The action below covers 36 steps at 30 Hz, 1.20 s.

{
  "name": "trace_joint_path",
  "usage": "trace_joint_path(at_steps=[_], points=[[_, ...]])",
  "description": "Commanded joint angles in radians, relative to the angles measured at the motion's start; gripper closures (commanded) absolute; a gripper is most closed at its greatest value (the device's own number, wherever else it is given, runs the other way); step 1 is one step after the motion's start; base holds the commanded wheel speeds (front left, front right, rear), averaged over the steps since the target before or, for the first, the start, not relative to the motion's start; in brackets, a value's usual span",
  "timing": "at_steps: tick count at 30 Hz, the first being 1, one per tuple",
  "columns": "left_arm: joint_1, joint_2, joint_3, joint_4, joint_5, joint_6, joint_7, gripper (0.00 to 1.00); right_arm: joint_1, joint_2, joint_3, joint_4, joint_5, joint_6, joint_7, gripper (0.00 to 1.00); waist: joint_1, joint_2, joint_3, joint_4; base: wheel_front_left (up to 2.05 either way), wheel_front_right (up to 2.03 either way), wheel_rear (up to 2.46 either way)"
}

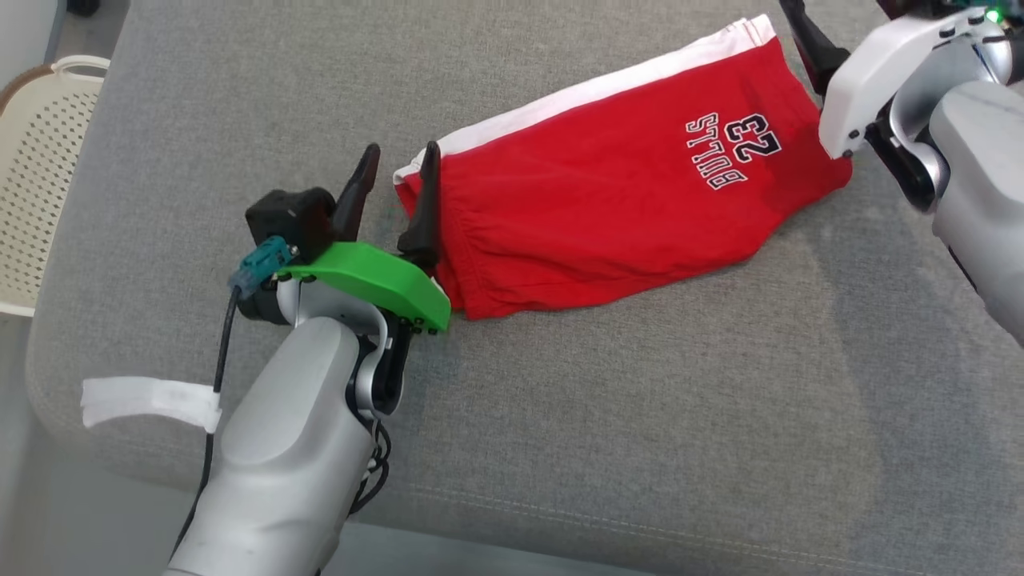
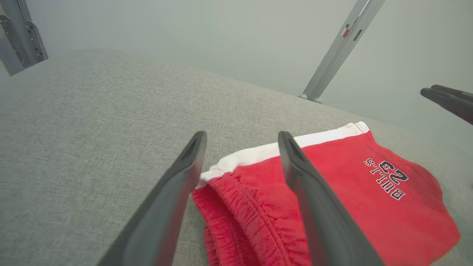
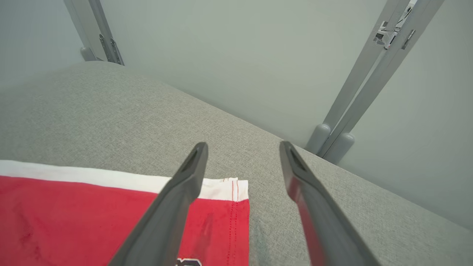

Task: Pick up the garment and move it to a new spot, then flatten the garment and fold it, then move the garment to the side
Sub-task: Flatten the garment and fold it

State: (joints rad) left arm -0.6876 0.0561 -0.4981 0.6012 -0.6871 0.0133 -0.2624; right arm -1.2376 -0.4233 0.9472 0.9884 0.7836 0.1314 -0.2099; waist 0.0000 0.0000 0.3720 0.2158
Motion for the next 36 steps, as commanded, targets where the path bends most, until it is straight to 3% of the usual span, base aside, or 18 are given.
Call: trace_joint_path(at_steps=[1, 5, 12, 17, 25, 36], points=[[0.013, 0.001, 0.003, 0.003, 0.010, -0.003, -0.003, 0.00, 0.017, -0.007, -0.007, 0.010, 0.013, -0.002, -0.010, 0.00, 0.0000, 0.0000, -0.030, -0.010, 0.00, 0.00, 0.00], [0.069, 0.004, 0.031, -0.023, 0.048, -0.003, -0.003, 0.00, 0.066, -0.003, -0.028, 0.042, 0.031, -0.001, -0.032, 0.00, 0.0000, 0.0000, -0.077, -0.015, 0.00, 0.00, 0.00], [0.240, 0.001, 0.203, -0.247, 0.150, 0.050, -0.001, 0.00, 0.159, 0.029, -0.132, 0.133, 0.077, -0.002, -0.052, 0.00, 0.0000, 0.0000, -0.158, -0.021, 0.00, 0.00, 0.00], [0.388, -0.005, 0.272, -0.388, 0.217, 0.028, -0.001, 0.00, 0.234, 0.047, -0.249, 0.148, 0.064, -0.001, -0.054, 0.00, 0.0000, 0.0000, -0.194, -0.018, 0.00, 0.00, 0.00], [0.562, -0.005, 0.261, -0.520, 0.272, -0.010, -0.001, 0.00, 0.333, 0.063, -0.361, 0.184, -0.004, -0.001, -0.055, 0.00, 0.0000, 0.0000, -0.202, 0.014, 0.00, 0.00, 0.00], [0.676, -0.005, 0.236, -0.650, 0.318, 0.004, -0.001, 0.00, 0.380, 0.089, -0.460, 0.271, -0.038, -0.001, -0.055, 0.00, 0.0000, 0.0000, -0.134, 0.097, 0.00, 0.00, 0.00]])
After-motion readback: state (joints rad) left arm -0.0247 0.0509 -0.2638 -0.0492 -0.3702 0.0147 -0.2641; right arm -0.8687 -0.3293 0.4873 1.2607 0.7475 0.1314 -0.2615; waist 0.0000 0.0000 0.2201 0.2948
